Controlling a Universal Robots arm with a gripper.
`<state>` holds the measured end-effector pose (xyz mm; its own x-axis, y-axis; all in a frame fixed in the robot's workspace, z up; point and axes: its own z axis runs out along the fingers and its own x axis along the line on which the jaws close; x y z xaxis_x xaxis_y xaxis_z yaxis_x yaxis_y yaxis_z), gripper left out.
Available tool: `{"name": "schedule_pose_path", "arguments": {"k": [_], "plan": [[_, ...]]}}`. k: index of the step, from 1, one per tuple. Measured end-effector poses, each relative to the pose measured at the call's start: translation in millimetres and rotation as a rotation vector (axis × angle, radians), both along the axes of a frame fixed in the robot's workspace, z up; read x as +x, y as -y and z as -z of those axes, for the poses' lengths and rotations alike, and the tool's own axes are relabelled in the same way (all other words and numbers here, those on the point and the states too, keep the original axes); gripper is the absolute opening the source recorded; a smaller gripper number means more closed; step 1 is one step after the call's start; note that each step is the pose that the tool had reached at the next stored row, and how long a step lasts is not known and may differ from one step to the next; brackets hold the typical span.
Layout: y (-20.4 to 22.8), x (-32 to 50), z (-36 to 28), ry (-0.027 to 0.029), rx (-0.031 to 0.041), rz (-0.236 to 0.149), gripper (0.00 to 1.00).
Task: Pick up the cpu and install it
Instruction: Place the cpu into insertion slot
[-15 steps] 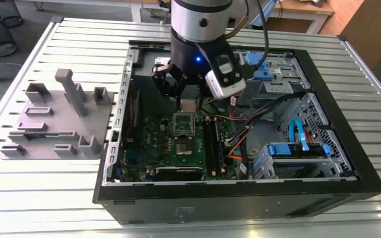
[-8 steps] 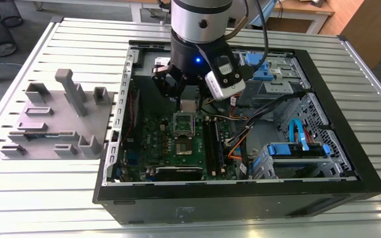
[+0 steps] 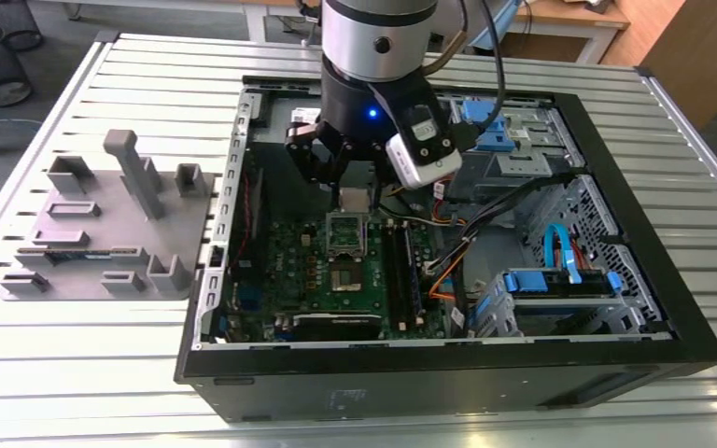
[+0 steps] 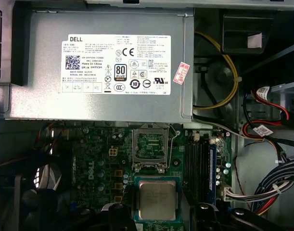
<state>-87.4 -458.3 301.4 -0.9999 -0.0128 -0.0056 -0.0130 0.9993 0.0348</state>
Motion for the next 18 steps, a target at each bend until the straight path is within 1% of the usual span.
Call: {"name": "schedule_pose_path", "arguments": {"k": [3,18], "plan": [[0.1,-0.1,3.4,-0.0002,-0.0004,0.000,0.47],[1.1,0.0,30.1,-0.0001,-0.0010,0.000,0.47]]}}
